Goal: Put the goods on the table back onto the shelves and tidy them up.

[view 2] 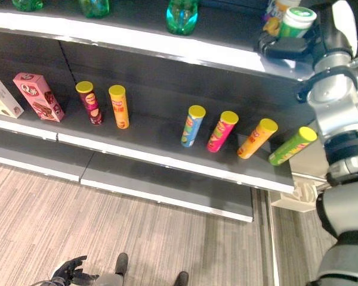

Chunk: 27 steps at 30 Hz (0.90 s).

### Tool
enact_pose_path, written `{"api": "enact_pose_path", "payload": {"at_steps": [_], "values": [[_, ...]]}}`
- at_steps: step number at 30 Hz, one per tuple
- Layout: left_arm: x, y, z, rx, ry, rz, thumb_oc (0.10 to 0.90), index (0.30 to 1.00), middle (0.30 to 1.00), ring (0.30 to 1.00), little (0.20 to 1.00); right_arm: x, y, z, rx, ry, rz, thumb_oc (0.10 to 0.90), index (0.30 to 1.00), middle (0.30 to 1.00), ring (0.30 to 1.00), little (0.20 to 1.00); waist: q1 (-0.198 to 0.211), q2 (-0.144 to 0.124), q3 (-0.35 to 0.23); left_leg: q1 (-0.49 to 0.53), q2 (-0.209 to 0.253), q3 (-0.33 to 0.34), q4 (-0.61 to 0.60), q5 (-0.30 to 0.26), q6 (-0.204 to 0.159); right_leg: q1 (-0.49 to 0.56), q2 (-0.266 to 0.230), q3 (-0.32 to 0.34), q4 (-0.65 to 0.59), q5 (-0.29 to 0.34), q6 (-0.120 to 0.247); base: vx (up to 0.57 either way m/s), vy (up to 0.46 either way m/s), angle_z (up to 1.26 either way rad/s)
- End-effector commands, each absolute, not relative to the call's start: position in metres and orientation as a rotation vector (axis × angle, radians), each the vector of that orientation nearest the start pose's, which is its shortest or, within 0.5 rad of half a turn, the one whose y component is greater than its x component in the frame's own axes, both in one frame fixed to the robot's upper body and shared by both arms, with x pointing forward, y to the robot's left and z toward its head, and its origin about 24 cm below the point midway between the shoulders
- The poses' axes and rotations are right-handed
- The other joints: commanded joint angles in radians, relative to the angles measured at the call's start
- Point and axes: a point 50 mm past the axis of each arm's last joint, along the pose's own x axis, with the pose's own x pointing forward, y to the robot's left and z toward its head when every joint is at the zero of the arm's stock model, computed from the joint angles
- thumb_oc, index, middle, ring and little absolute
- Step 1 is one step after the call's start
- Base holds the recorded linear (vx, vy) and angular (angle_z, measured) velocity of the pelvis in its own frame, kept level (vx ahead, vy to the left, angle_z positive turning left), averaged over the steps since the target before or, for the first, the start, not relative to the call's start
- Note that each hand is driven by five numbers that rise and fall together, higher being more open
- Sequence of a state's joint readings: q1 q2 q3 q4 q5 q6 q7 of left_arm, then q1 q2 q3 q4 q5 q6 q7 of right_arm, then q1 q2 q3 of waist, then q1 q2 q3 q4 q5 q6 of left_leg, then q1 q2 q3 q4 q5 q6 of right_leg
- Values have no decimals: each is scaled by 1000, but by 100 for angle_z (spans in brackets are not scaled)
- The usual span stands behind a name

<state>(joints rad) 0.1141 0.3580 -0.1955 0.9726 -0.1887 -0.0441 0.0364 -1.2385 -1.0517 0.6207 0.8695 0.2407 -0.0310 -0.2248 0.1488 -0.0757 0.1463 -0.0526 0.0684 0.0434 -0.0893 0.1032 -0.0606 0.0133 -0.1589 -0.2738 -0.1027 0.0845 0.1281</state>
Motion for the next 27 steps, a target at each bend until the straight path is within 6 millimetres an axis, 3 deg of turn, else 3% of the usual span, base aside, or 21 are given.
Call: {"api": "enact_pose_path", "payload": {"at_steps": [1,9,18,21,24,27], "values": [[115,269,-133,349,990,112,800,900,900,900,900,336,-324,402,-871,-554,-657,800,900,900,900,900,16,-35,-4,5,-15,-34,2,-73,-26,134,-19,-21,15,-87,74,0,0,0],[115,268,-133,346,991,107,800,900,900,900,900,321,-328,412,-797,-646,-688,800,900,900,900,900,0,-34,-8,18,-10,-26,2,-80,-27,139,-18,-14,15,-90,72,0,0,0],[108,269,-134,332,1009,113,800,900,900,900,900,275,-316,433,-678,-965,-636,800,900,900,900,900,-19,-31,-19,35,-2,-14,2,-93,-28,145,-19,-14,15,-97,74,1,1,0],[105,266,-136,305,1012,131,800,900,900,900,900,248,-307,438,-694,-1107,-601,800,900,900,900,900,-43,-18,-22,44,0,-1,2,-102,-28,142,-22,-10,15,-95,77,5,6,-1],[100,266,-137,294,1024,145,800,900,900,900,900,228,-307,426,-698,-1181,-594,800,900,900,900,900,-60,-18,-28,53,4,14,2,-110,-26,140,-23,-5,15,-92,79,22,29,-14],[101,264,-137,283,1012,144,800,900,900,900,900,204,-308,401,-701,-1235,-585,800,900,900,900,900,-91,-17,-31,70,8,45,2,-125,-19,128,-28,20,15,-86,89,21,65,-20]]}}
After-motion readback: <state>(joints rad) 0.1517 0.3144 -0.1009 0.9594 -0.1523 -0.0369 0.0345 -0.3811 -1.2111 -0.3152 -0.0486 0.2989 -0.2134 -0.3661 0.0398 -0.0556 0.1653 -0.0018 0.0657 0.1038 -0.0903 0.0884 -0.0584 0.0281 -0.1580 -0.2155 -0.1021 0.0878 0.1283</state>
